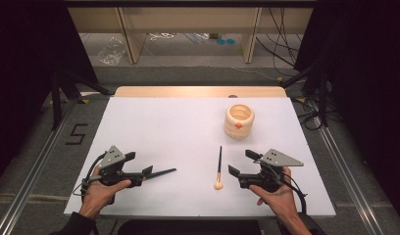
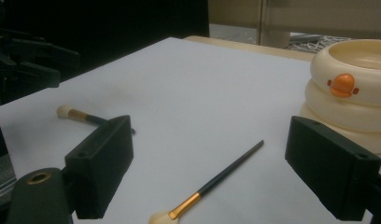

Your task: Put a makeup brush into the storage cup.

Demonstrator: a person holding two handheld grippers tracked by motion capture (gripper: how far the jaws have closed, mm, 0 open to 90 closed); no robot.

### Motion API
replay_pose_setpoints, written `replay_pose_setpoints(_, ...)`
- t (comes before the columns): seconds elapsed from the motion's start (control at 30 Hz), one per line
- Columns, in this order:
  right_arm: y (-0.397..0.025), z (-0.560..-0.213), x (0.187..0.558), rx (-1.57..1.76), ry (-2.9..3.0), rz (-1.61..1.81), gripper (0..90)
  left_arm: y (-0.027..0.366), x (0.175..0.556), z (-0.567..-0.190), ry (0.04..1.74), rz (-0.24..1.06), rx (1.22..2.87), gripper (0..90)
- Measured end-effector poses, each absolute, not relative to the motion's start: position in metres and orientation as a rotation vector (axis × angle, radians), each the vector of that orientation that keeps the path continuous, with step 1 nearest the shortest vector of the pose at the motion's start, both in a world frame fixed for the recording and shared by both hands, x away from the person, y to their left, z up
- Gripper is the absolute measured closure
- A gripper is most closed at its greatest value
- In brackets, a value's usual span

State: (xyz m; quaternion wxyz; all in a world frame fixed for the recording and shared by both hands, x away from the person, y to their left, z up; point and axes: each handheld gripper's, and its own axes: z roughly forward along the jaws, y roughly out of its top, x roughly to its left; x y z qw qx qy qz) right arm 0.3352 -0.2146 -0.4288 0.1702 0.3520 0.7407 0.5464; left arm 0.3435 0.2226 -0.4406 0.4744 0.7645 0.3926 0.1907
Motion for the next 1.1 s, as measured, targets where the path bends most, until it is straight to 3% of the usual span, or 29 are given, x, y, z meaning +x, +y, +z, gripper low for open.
replay_pose_setpoints(0.17,-0.213,-0.43,0.336,1.0,2.11,1.558,16.7,0.224,0.349,-0.435,0.949,0.479,1.945,17.0)
replay_pose_setpoints(0.47,-0.214,-0.43,0.337,1.002,2.131,1.509,16.8,0.223,0.366,-0.448,0.842,0.432,2.247,24.9)
replay_pose_setpoints(0.73,-0.213,-0.431,0.337,1.003,2.143,1.501,17.2,0.215,0.373,-0.453,0.801,0.396,2.352,37.2)
replay_pose_setpoints(0.87,-0.213,-0.431,0.337,0.994,2.146,1.509,17.6,0.21,0.374,-0.449,0.745,0.379,2.468,38.9)
replay_pose_setpoints(1.1,-0.212,-0.433,0.338,0.99,2.151,1.51,18.4,0.201,0.378,-0.451,0.725,0.34,2.521,45.4)
